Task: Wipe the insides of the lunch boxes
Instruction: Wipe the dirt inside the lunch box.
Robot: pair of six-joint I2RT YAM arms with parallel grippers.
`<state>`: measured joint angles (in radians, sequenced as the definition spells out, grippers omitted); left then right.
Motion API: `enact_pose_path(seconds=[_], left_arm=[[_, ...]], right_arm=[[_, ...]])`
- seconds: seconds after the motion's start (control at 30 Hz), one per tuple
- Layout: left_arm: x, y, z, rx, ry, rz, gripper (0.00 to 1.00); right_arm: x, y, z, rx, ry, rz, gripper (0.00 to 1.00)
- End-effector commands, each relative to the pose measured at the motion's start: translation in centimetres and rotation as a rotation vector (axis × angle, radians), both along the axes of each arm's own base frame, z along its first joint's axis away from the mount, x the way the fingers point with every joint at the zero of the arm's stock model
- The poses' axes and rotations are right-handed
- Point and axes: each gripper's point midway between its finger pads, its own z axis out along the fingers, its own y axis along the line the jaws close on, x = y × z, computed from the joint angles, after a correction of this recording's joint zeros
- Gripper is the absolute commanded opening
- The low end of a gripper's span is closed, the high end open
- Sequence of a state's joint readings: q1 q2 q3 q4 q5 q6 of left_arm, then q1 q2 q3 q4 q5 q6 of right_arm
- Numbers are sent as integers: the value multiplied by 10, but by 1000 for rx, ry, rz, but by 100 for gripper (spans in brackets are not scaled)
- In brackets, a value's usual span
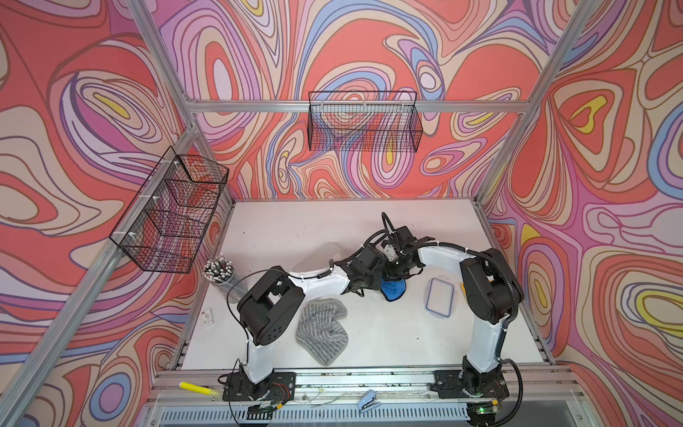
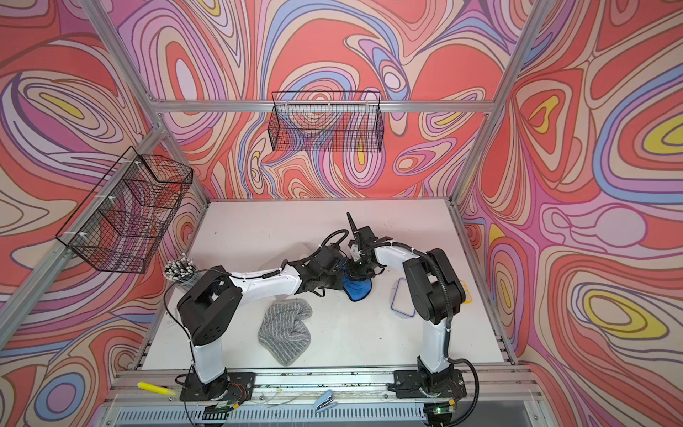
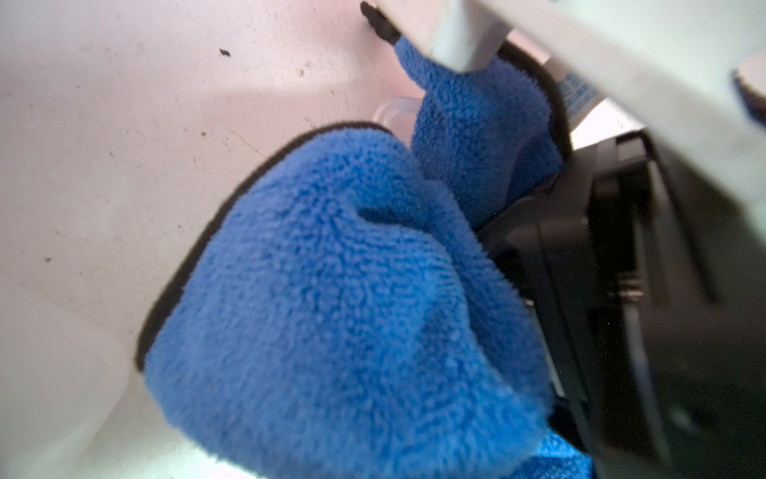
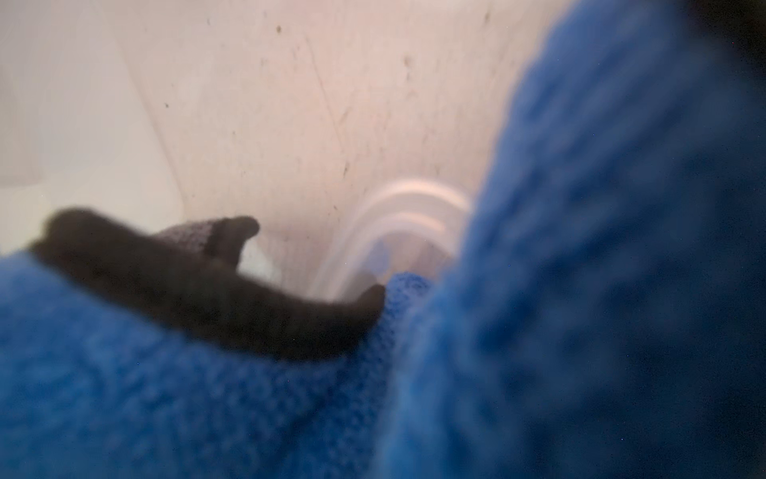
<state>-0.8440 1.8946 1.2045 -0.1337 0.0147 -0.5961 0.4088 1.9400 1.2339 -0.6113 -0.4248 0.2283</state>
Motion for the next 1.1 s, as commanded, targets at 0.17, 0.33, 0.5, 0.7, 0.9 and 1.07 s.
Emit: enact_pose_path(seconds=[0.17, 0.33, 0.5, 0.7, 0.9, 1.07], left_arm=[[9, -25, 20, -96, -79, -38, 0], [7, -19, 22, -65, -92, -46, 0], [6, -16, 22, -60, -95, -45, 0], [5, -17, 20, -58, -92, -50, 0], [3, -19, 17, -58, -82, -55, 0], [3, -19, 16, -46, -81, -57, 0]], right_arm=[[-60, 19, -17, 61, 234, 49, 0], [-37, 18, 7, 114, 112, 5, 0], [-13, -4, 31, 137, -12, -104, 0], [7, -26, 80, 242, -208, -190, 0], [17, -46, 124, 277, -397, -241, 0], [28, -72, 160, 329, -512, -331, 0]])
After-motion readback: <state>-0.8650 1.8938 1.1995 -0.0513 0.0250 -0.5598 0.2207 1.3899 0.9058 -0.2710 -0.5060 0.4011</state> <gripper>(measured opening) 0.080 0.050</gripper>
